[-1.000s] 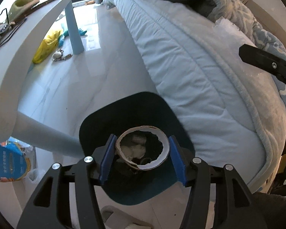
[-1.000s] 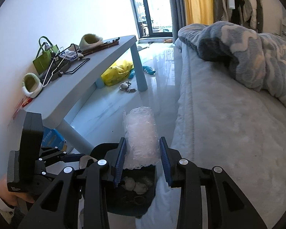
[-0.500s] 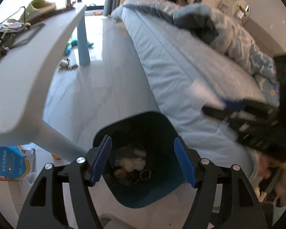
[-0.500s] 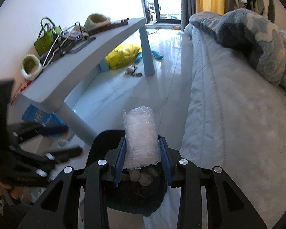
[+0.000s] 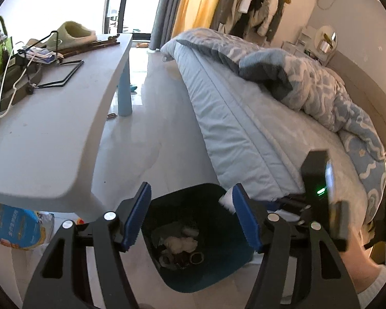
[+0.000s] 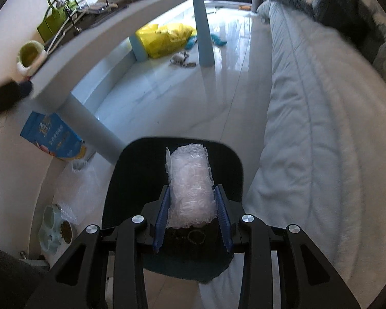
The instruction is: Collect trash
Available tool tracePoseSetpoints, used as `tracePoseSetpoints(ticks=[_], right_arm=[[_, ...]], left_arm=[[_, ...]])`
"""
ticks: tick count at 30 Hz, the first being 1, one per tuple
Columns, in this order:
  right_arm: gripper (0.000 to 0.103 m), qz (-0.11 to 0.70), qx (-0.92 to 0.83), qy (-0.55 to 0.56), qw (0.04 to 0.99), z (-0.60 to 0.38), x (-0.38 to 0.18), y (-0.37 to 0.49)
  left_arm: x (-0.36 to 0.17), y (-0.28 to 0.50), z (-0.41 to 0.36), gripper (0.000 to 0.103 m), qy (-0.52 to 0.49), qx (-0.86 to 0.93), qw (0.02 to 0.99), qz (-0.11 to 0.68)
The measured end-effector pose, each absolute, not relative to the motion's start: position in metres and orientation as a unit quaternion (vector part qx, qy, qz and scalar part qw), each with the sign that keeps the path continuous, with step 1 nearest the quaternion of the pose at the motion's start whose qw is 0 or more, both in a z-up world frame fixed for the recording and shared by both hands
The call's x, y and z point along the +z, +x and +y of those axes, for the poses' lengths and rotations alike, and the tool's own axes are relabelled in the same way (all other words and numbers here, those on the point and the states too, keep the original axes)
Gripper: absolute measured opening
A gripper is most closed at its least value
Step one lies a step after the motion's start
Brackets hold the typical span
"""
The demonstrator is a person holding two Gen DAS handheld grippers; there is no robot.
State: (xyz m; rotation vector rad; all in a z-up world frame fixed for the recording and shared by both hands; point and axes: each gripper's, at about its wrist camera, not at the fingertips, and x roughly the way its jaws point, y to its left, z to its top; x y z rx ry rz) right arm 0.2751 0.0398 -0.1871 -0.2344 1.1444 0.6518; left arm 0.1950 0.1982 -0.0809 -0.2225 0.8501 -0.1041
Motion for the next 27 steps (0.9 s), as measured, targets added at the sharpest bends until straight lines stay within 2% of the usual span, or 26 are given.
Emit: tracePoseSetpoints(ticks=[5,10,12,13,14,22,25,27], right_arm=[[0.036,0.548,0.304,-0.126,0.768,0.048,-0.203,0.269],[0.039,0.548,0.300,-0.136,0.769,0.049,-0.205,0.259],[0.044,0.542,0.302,-0.131,0.774,0.048,-0.198,0.256],[0.051,0.535,0.303,-0.127,0.778,0.046,-0.192,0.254],[0.053,0.531,0.304,-0.123,0.782,0.045,-0.188,0.252],[0.058,0.466,0.294,-0.105,0.828,0.018,-0.134,0.224],[0.069,0.436,0.280,-0.093,0.850,-0.002,-0.113,0.203],[0.071,0.411,0.267,-0.087,0.867,-0.018,-0.098,0.186]], left_arm=[[-0.064,0.186,0.197,0.066,-0.104,-0.049,0.914,0.390],[-0.049,0.177,0.196,0.084,-0.121,-0.049,0.919,0.371],[-0.042,0.171,0.192,0.094,-0.115,-0.041,0.923,0.366],[-0.040,0.168,0.191,0.094,-0.113,-0.041,0.924,0.364],[-0.037,0.165,0.188,0.094,-0.108,-0.040,0.925,0.363],[-0.019,0.115,0.182,0.098,-0.097,-0.010,0.939,0.331],[-0.015,0.096,0.174,0.099,-0.083,-0.001,0.944,0.320],[-0.013,0.083,0.168,0.100,-0.078,0.005,0.945,0.318]])
